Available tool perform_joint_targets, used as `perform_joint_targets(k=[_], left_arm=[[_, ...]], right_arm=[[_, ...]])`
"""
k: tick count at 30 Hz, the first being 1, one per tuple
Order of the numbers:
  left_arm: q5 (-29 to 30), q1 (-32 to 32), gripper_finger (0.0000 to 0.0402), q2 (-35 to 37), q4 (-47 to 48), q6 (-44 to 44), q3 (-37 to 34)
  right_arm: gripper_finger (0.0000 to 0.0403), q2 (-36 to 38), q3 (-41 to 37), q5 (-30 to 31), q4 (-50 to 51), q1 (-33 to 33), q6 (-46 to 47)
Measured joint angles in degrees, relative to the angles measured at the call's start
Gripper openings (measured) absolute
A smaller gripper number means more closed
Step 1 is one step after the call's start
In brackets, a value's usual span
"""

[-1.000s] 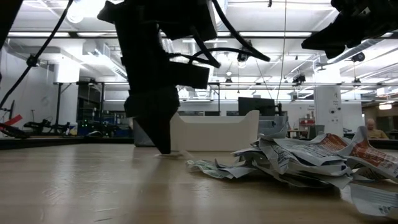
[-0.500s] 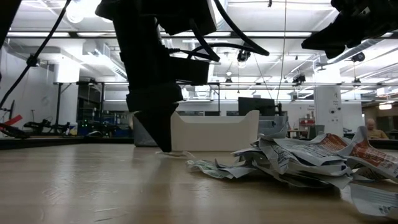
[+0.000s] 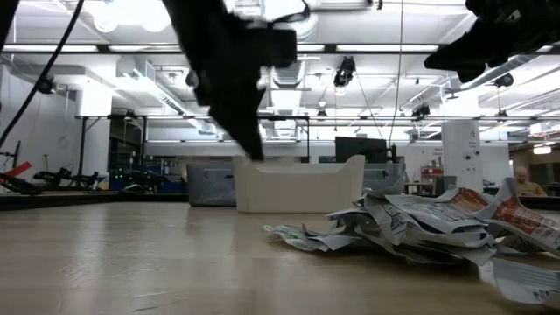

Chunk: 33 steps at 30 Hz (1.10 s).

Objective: Pick & Place First Aid Supplies
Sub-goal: Put the green band aid into the middle black bin

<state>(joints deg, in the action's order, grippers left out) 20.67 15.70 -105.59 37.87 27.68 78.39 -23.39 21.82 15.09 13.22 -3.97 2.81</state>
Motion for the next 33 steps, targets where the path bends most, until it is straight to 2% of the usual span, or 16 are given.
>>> perform_joint_targets(k=[3,8,15,24,29,33], left_arm=[[1.71,-0.39,0.0,2.78,-5.25,0.0,0.0],[11.32,-2.92,0.0,6.99,-13.95,-0.17,0.03],[18.36,-10.75,0.0,9.13,-16.95,-2.1,2.68],[18.15,-24.65,0.0,8.22,-19.22,-9.21,4.24],[13.06,-30.77,0.0,5.11,-24.03,-12.65,4.56],[12.41,-33.93,0.0,1.57,-23.93,-14.92,6.62]], right_arm=[[0.0052,-0.01,0.0,0.0,-0.01,0.0,0.0],[0.0052,-0.01,0.0,0.0,-0.01,0.0,0.04],[0.0052,-0.01,0.0,0.02,-0.04,0.02,0.0],[0.0052,-0.01,0.0,0.04,-0.05,0.0,-0.22],[0.0052,-0.01,0.0,0.05,-0.05,0.0,-0.23],[0.0052,-0.01,0.0,0.04,-0.05,0.0,-0.24]])
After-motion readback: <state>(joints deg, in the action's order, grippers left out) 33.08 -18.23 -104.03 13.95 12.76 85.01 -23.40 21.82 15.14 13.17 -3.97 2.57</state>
